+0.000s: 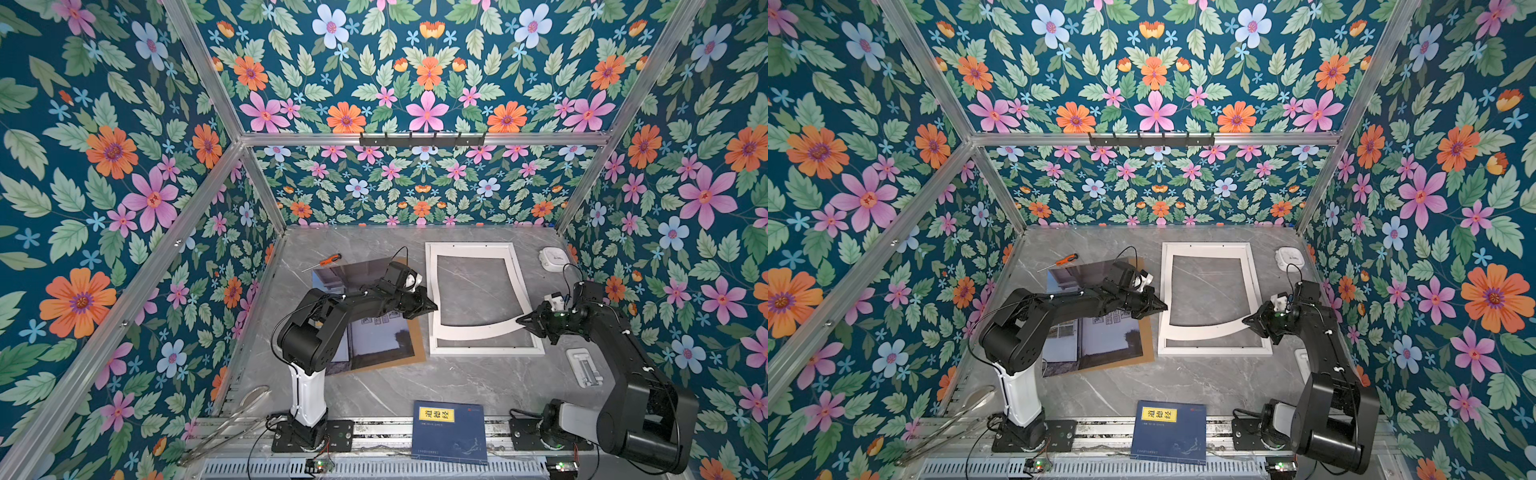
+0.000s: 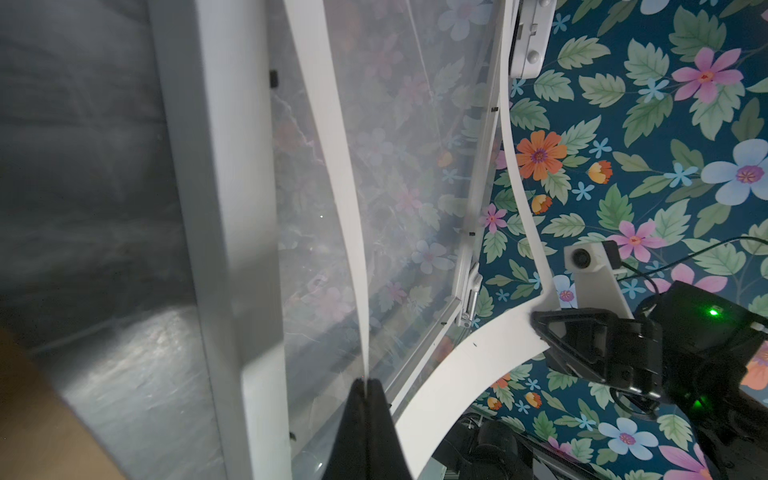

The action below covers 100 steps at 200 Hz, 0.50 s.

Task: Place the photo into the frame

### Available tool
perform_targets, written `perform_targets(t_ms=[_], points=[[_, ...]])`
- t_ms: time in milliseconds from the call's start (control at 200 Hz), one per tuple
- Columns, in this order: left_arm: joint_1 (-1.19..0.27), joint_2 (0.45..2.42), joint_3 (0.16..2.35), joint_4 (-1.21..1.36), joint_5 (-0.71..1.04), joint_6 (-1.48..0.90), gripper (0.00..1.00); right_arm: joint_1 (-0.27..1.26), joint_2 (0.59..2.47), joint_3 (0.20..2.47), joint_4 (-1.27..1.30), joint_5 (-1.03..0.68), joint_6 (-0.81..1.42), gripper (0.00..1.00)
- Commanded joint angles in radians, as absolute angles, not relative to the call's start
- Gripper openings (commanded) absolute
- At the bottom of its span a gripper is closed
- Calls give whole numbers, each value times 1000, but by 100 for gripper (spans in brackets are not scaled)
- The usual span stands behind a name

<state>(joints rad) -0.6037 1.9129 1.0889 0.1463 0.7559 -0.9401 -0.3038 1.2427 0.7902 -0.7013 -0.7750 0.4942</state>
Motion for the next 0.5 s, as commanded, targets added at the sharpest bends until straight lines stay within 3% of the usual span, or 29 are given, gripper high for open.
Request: perform_targets(t_ms=[0,495], points=[[-607,1918,1094,199,736,-951,0,-303,1244,798,-689,-751,488,13],[-627,1914,1058,218,731,-982,0,-305,1177,803,-737,-711,469,14]])
